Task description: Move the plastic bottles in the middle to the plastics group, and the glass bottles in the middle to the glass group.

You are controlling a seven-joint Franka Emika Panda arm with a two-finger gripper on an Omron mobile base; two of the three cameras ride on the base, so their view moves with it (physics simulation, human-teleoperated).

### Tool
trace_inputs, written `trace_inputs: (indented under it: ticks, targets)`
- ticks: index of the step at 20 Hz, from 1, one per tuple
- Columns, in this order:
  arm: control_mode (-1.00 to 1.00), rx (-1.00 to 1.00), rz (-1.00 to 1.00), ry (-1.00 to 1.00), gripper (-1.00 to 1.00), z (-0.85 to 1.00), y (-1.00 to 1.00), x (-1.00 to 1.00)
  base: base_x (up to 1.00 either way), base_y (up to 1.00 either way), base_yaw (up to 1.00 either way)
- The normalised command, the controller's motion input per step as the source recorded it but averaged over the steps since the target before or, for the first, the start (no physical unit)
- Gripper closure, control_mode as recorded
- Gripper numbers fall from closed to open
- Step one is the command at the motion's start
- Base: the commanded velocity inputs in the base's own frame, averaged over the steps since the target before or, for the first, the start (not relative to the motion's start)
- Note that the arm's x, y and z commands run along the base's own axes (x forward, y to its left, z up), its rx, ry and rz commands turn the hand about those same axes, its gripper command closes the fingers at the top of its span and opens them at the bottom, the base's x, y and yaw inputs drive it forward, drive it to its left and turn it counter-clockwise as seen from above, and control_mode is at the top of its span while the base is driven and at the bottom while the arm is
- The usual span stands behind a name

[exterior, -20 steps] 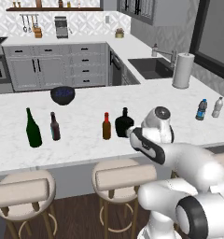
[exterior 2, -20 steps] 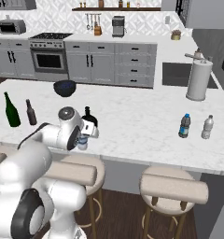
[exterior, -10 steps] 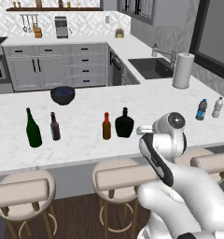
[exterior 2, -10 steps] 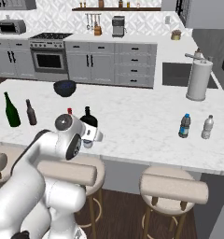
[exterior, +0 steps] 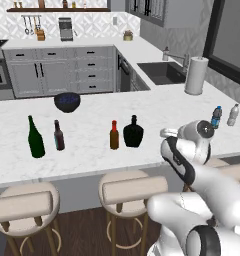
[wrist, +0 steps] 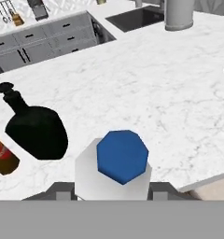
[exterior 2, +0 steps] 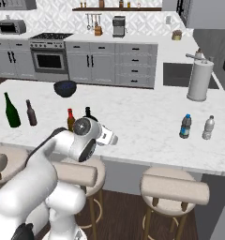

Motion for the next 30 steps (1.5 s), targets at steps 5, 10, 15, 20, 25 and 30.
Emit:
trace_inputs:
  ticks: [5,10,15,20,25,30]
  targets:
    - [-1.0,0.03,-0.06,0.11,1.0,0.61,-0.8,0.34,0.0,0.0,0.0]
    - [-1.0,-0.05,0.0,0.19,1.0,0.74,-0.86,0.28,0.0,0.0,0.0]
    - [-1.0,-0.01,0.0,0.29,1.0,0.33,-0.98,0.31,0.0,0.0,0.0]
    - [-1.0,0.03,0.0,0.27,1.0,-0.61,-0.93,0.09,0.0,0.0,0.0]
    - [-1.0,-0.07,0.0,0.01,1.0,-0.56,-0.29,-0.08,0.0,0.0,0.0]
    - [-1.0,-0.09,0.0,-0.03,1.0,0.0,-0.21,0.17,0.0,0.0,0.0]
